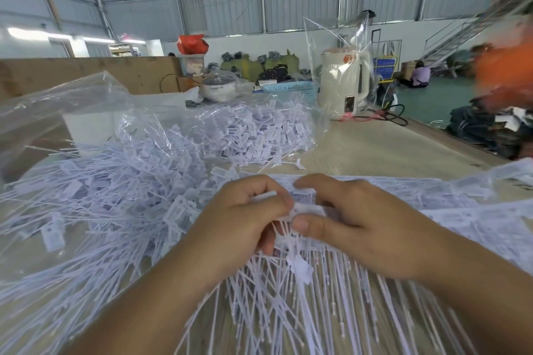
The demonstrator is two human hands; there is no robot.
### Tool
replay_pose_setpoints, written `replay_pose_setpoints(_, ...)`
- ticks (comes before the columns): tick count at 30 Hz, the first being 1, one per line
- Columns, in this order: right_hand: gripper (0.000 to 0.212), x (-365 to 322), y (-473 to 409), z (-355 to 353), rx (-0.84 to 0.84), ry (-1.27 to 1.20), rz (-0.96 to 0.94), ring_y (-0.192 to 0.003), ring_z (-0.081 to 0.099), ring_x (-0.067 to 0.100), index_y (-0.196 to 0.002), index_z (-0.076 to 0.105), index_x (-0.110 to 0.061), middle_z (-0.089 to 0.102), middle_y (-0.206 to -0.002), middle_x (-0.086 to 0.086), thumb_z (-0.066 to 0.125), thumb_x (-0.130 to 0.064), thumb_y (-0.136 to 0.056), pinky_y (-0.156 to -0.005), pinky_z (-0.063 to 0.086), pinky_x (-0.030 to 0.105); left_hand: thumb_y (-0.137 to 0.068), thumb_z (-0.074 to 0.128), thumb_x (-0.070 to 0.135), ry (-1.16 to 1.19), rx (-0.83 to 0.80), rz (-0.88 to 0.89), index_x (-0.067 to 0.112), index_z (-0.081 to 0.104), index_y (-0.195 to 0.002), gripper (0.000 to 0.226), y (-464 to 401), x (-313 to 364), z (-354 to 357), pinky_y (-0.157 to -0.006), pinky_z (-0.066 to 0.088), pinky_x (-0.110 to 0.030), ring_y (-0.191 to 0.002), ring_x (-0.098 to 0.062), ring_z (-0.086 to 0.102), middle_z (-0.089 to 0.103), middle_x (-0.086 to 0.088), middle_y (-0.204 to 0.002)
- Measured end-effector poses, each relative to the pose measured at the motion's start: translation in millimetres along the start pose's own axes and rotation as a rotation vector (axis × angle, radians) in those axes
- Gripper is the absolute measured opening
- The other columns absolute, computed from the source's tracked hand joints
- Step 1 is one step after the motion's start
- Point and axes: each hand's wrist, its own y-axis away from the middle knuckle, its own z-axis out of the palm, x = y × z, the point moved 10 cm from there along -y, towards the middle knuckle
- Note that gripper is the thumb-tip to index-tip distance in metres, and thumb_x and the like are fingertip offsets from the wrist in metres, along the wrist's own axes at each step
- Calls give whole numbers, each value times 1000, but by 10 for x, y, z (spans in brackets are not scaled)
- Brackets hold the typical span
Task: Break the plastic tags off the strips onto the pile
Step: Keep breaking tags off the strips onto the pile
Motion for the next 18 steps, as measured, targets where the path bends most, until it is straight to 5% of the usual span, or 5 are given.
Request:
replay_pose_setpoints(2,43,-1,-2,-20,-12,-25,-20,-51,49,6,-106,59,-32,50,-55,-11,42,-67,-87,-49,30,22,-86,66,24,49,19,11,24,70,-73,13,-17,5,-49,-40,32,-16,-37,-13,46,51,-4,-43)
replay_pose_setpoints(5,19,-81,0,39,-46,81,-51,-53,47,2,-82,46,-39,48,-54,-14,49,-54,-93,-48,26,23,-87,66,25,41,-23,0,25,73,-78,11,-12,-20,-4,-41,36,-15,-37,-12,46,51,0,-44)
replay_pose_setpoints(9,18,-100,-5,46,-42,120,-47,-56,47,1,-84,40,-40,38,-53,-12,45,-54,-93,-49,30,24,-73,69,53,-60,-2,19,31,71,-77,22,17,-17,5,-46,36,-19,-39,-12,45,51,1,-43)
replay_pose_setpoints(12,37,-78,-3,11,13,138,-12,-56,47,7,-90,52,-28,44,-58,-10,36,-62,-90,-54,41,31,-77,66,50,-41,48,33,30,69,-75,20,13,1,-21,-45,35,-20,-40,-14,43,50,1,-42)
replay_pose_setpoints(18,42,-176,18,-161,237,94,33,-42,34,8,-62,26,-33,30,-46,-9,42,-61,-88,-45,21,28,-87,65,33,222,149,14,23,69,-72,18,3,-18,-62,-41,32,-22,-39,-15,35,44,-2,-41)
